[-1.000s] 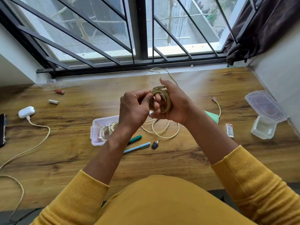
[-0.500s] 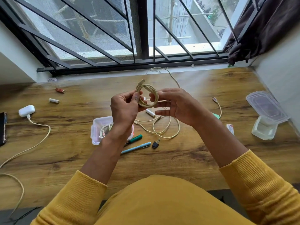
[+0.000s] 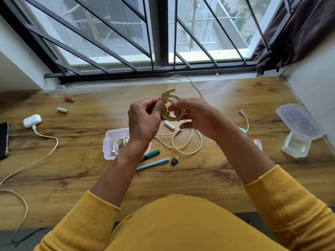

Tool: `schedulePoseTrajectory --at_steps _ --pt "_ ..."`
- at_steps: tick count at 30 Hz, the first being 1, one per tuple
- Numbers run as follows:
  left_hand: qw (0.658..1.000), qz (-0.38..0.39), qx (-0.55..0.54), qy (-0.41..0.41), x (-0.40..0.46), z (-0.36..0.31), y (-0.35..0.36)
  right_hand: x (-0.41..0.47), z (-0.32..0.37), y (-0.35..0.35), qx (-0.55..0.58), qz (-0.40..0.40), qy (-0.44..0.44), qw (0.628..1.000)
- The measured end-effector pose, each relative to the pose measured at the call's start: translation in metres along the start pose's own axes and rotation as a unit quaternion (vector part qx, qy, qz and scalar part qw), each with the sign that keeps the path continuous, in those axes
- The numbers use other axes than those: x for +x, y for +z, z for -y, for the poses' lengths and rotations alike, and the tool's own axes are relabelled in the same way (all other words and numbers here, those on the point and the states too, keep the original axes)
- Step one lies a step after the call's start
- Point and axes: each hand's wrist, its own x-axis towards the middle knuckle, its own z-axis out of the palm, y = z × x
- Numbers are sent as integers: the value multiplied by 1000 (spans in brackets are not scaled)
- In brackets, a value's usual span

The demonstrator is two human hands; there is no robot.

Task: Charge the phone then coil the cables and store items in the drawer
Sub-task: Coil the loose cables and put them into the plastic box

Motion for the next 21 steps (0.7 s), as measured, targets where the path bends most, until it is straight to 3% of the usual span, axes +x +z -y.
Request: schedulePoseTrajectory --at_steps 5,11,21 --pt "1000 -7 15 9 1 -1 1 2 0 5 28 -49 -7 998" --pt "995 -39 -54 -70 5 -2 -2 -2 1 0 146 16 -7 989" --pt "990 -43 -113 -70 3 -9 1 2 6 1 231 -66 22 970"
